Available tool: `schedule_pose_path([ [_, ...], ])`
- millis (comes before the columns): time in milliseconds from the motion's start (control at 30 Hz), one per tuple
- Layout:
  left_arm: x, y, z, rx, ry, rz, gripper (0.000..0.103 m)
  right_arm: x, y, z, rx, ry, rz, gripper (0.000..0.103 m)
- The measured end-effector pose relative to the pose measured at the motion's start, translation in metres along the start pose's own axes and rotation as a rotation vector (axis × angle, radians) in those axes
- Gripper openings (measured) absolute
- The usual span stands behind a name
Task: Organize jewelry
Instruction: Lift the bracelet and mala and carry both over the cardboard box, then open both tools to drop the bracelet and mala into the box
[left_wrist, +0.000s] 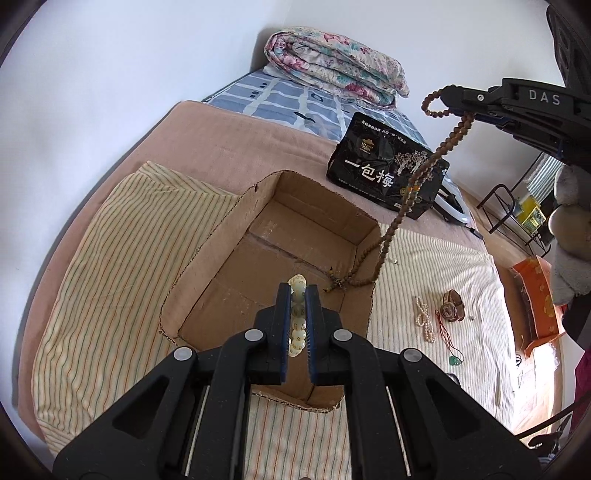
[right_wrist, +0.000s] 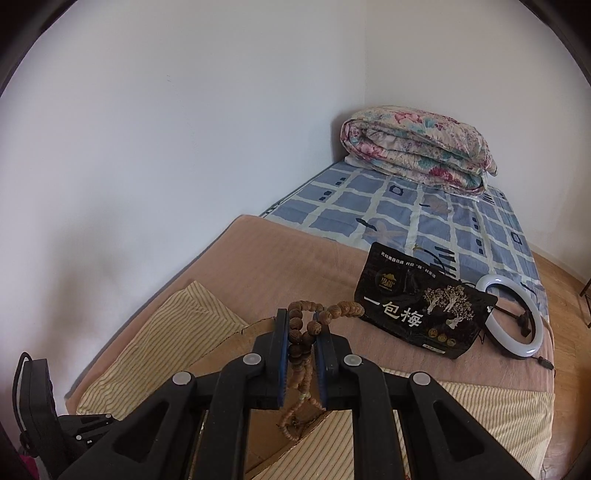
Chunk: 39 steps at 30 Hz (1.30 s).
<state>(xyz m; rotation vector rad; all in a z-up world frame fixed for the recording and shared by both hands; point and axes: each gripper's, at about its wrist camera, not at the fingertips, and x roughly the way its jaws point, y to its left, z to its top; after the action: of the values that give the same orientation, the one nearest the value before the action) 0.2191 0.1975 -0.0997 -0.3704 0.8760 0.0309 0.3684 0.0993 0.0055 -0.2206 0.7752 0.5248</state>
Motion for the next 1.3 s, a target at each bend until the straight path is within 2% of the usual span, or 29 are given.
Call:
schedule_pose_path([
  [433, 0.015, 0.000, -0.006, 0.018, 0.045, 0.022, 0.005, 0.057, 0.003, -0.033, 0.028, 0.112, 0.028, 0.010],
  [733, 0.017, 0.004, -0.006, -0.005, 0.062, 0.024, 0.005, 0.076, 0.004, -0.048, 0.050, 0.161, 0.038, 0.012],
  [867, 0.017, 0.002, -0.005, 0.001, 0.061, 0.037, 0.009, 0.076, 0.003, -0.049, 0.054, 0.160, 0.028, 0.032],
  [900, 0.017, 0.001, -0.005, 0.000, 0.061, 0.037, 0.020, 0.075, 0.003, -0.049, 0.053, 0.160, 0.028, 0.035],
  [933, 0.016, 0.001, -0.005, -0.003, 0.059, 0.036, 0.031, 0.074, 0.003, -0.049, 0.053, 0.161, 0.027, 0.043],
  [967, 0.015, 0.000, -0.005, -0.005, 0.056, 0.038, 0.034, 0.073, 0.003, -0.050, 0.052, 0.157, 0.018, 0.053],
  [1033, 0.015, -0.001, -0.005, -0.004, 0.054, 0.038, 0.034, 0.067, 0.003, -0.050, 0.050, 0.143, 0.006, 0.058],
  [1200, 0.012, -0.005, -0.004, -0.003, 0.047, 0.036, 0.034, 0.054, -0.007, -0.050, 0.080, 0.126, -0.004, 0.061],
  [1300, 0.009, -0.009, -0.004, 0.003, 0.040, 0.033, 0.034, 0.041, -0.016, -0.052, 0.095, 0.105, -0.020, 0.069],
])
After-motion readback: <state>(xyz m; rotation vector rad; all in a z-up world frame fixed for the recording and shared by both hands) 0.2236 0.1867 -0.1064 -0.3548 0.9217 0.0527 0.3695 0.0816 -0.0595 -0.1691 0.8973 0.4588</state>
